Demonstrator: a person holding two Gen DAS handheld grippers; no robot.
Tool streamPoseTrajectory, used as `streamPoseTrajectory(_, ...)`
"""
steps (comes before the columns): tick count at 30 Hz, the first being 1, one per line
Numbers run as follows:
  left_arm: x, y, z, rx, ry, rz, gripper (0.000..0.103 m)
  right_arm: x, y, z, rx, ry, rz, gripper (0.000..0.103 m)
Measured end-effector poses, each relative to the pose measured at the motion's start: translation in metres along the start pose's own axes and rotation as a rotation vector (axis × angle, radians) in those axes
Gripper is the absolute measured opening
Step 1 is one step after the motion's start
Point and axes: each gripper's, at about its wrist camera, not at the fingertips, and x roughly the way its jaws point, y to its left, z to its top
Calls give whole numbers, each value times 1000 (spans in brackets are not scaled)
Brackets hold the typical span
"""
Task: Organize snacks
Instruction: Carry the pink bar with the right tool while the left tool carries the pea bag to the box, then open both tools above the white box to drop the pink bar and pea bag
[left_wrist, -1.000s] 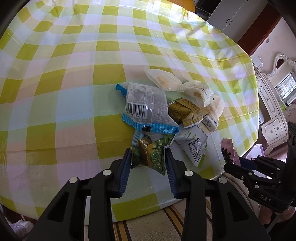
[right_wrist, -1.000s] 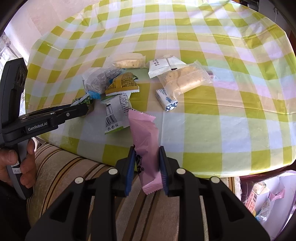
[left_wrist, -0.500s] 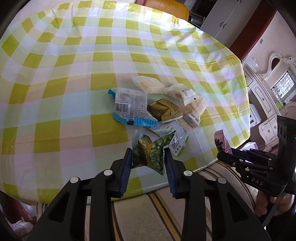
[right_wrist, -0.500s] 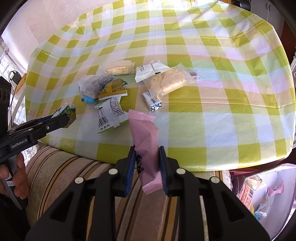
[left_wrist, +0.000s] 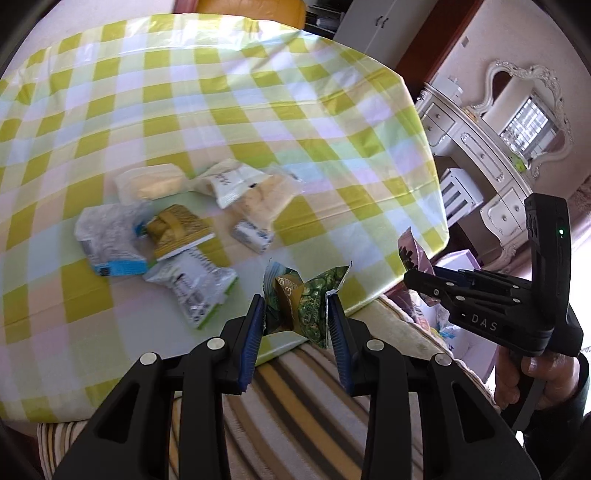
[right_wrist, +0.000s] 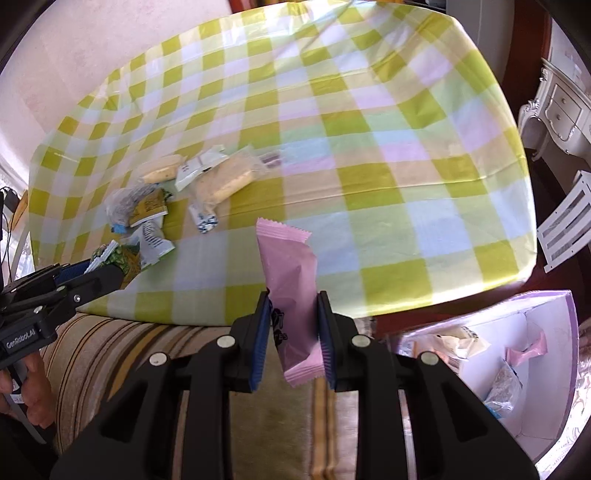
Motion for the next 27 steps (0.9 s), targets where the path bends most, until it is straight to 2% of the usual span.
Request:
streamPoseTrajectory(11, 48, -100, 9, 193, 90, -109, 34, -14, -102, -28, 170, -4, -138, 25)
streamPoseTrajectory(18, 81, -168, 7, 358, 150, -136, 34, -7, -151, -54, 258, 34, -202, 25)
streamPoseTrajectory(27, 123, -218, 1, 446, 249, -185, 34, -2, -200, -83, 359, 86, -308, 25)
